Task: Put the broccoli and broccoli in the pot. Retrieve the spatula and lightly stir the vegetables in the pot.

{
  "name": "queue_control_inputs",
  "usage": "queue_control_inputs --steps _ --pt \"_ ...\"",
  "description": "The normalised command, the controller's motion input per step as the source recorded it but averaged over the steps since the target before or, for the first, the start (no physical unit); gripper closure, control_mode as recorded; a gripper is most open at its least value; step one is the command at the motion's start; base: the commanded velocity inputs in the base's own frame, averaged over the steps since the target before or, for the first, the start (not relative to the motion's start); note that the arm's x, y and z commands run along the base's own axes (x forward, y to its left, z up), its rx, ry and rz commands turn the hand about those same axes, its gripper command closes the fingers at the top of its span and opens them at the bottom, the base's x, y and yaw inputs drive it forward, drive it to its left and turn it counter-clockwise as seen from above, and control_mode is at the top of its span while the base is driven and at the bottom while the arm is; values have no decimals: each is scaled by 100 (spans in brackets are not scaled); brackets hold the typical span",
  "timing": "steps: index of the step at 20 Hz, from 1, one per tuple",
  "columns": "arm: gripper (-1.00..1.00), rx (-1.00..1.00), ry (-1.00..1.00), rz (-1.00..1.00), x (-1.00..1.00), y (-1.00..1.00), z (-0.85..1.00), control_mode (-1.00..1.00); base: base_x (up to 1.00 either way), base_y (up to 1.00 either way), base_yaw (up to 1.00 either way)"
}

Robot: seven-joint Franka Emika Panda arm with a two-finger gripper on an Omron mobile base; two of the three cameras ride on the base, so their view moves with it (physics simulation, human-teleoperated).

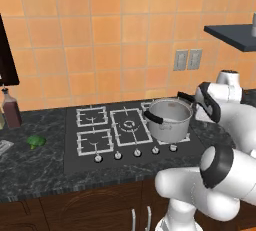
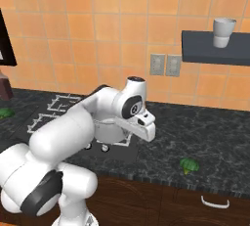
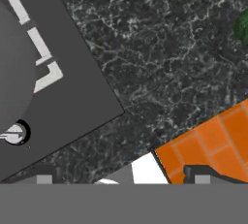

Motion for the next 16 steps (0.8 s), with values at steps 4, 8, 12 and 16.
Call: queue_control_inputs --steps 4,8,12,16 --pt "-100 -14 7 -1 3 -100 -67 -100 0 0 0" --pt "-100 -4 -2 0 8 -89 -15 -100 0 0 0" --pt "-100 -5 0 0 0 -73 1 -100 0 0 0" --pt "-100 0 0 0 0 -57 0 -100 0 0 0"
